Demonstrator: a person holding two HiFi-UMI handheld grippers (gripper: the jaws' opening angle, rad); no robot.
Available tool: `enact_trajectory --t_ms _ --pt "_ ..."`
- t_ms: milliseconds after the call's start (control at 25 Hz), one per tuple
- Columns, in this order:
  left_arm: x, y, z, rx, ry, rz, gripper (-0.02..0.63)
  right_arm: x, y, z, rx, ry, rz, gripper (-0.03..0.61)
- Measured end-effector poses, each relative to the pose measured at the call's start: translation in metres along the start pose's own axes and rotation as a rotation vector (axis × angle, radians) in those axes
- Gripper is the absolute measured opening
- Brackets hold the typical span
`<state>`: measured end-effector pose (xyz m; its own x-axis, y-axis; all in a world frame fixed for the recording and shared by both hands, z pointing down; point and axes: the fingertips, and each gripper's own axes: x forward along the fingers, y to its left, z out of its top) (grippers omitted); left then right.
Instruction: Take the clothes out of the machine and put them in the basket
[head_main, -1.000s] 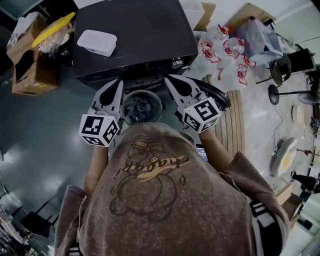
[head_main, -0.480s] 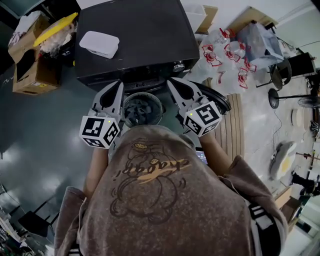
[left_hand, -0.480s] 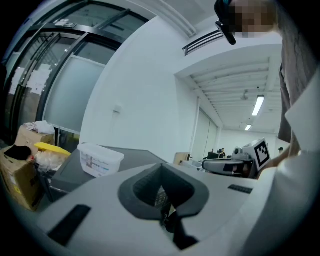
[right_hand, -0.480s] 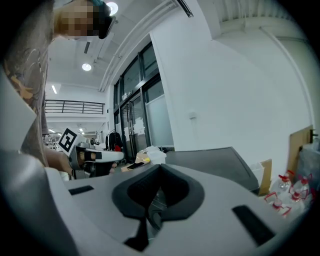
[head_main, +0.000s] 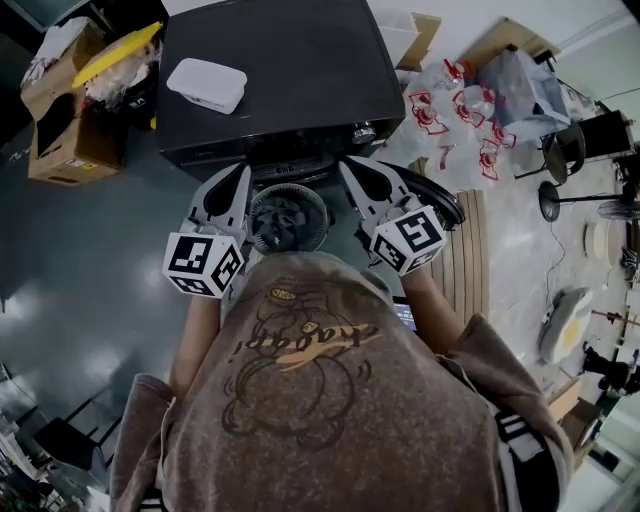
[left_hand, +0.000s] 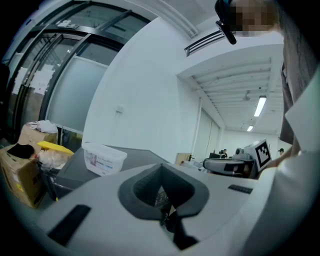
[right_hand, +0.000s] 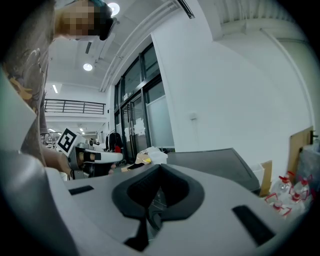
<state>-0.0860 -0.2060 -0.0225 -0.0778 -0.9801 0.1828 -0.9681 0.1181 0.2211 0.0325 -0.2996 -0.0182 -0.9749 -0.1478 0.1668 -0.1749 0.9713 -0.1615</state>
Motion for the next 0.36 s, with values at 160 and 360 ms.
enact_trajectory --t_ms 160,360 --pt "-0.004 0.001 0.000 0.000 -0.001 0.009 0.006 0.000 0.002 0.001 0.003 -0.002 0.001 -0.005" --pt "-0.013 0.008 0.000 -0.004 -0.015 0.036 0.006 0.002 0.008 0.001 0.002 -0.001 0.009 -0.005"
